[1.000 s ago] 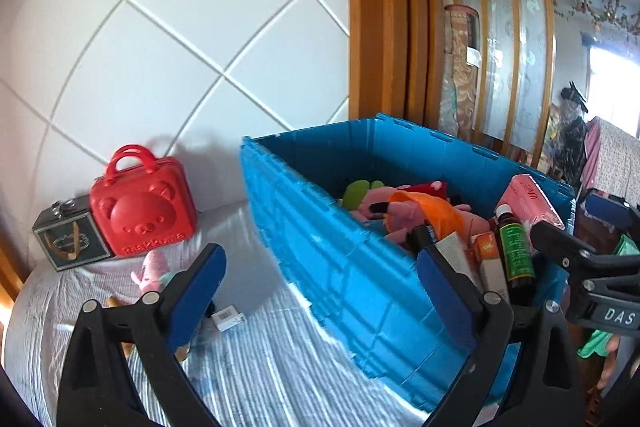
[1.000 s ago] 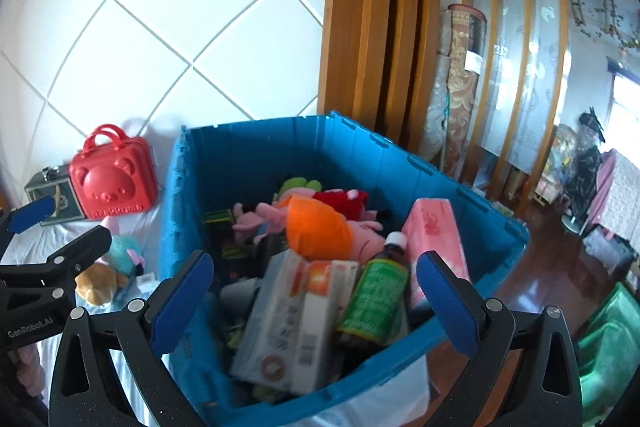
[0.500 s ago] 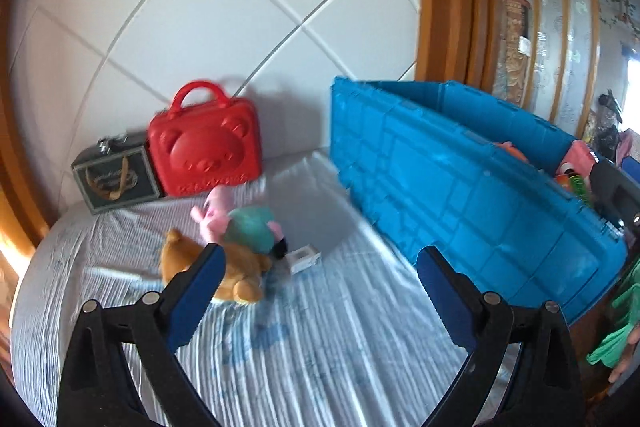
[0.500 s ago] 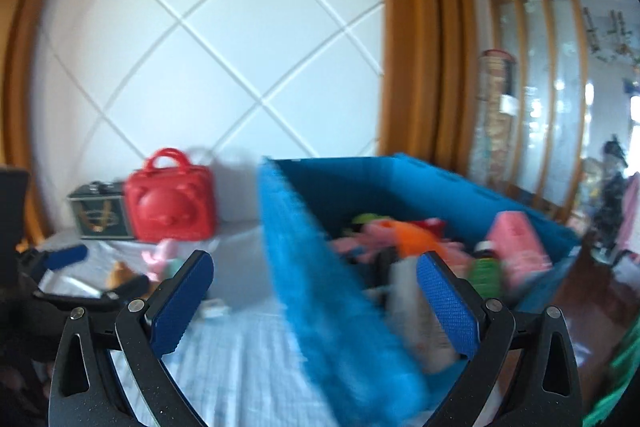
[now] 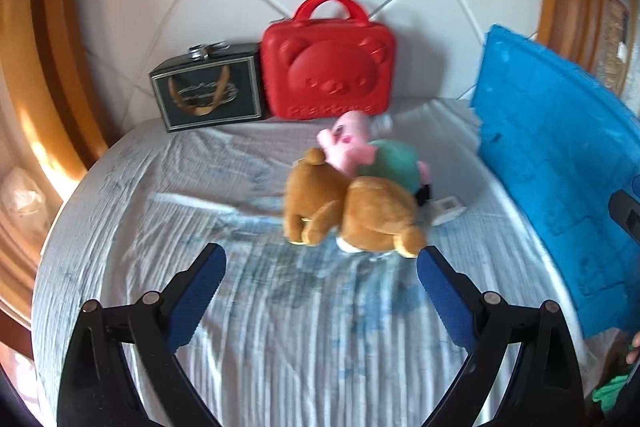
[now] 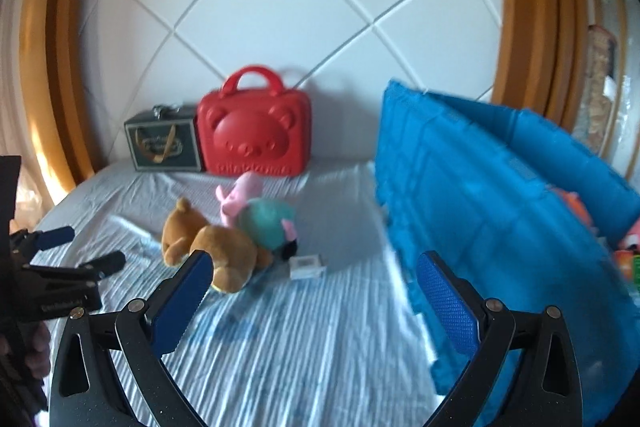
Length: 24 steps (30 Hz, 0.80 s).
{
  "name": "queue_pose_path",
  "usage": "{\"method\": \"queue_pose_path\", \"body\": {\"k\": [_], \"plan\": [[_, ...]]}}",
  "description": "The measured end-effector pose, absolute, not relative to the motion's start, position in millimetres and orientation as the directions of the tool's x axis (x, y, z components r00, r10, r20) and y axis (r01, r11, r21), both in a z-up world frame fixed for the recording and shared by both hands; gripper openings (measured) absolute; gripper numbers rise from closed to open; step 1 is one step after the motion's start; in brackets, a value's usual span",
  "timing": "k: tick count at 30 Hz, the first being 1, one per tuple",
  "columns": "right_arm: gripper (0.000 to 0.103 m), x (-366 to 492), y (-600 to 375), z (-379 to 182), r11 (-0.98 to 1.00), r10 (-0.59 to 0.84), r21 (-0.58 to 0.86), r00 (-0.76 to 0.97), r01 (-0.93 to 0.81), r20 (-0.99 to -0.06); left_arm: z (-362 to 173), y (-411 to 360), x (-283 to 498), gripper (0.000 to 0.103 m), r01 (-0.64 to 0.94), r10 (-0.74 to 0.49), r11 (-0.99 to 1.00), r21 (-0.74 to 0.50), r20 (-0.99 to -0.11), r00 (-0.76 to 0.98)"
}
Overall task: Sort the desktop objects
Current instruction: 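Move both tools back over the bed toward the brown bear plush, then grasp the brown bear plush with the right tool while the left tool grips it too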
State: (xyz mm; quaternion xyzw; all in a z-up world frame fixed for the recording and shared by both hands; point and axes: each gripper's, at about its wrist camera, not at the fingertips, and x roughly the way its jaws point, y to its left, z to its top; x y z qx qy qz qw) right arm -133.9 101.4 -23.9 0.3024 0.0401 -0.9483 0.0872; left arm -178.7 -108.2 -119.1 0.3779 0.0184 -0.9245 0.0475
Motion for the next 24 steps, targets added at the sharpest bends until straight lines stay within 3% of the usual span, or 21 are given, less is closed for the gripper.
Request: {"method": "queue_pose_path", "body": {"k": [7, 14, 24], "plan": [[0.103, -195, 61, -78, -0.973, -0.190, 0.044, -0.676, 0.227, -0.712, -158, -147, -229, 0.098, 0.101, -0.115, -0.993, 0.064, -0.759, -0.641], [0.103, -228, 27, -120, -0.972, -0.202, 0.083, -0.600, 0.221, -0.774, -200, -156, -272, 0.098, -0.033, -0.054, -0.995, 0.092, -0.796, -0.602], [0.103, -266, -3, -145, -0.977, -0.212, 0.160, -0.518, 0.143, -0.829, -226, -148, -319, 0.098, -0.250, 0.111, -0.968, 0.031, -0.837, -0.536]]}}
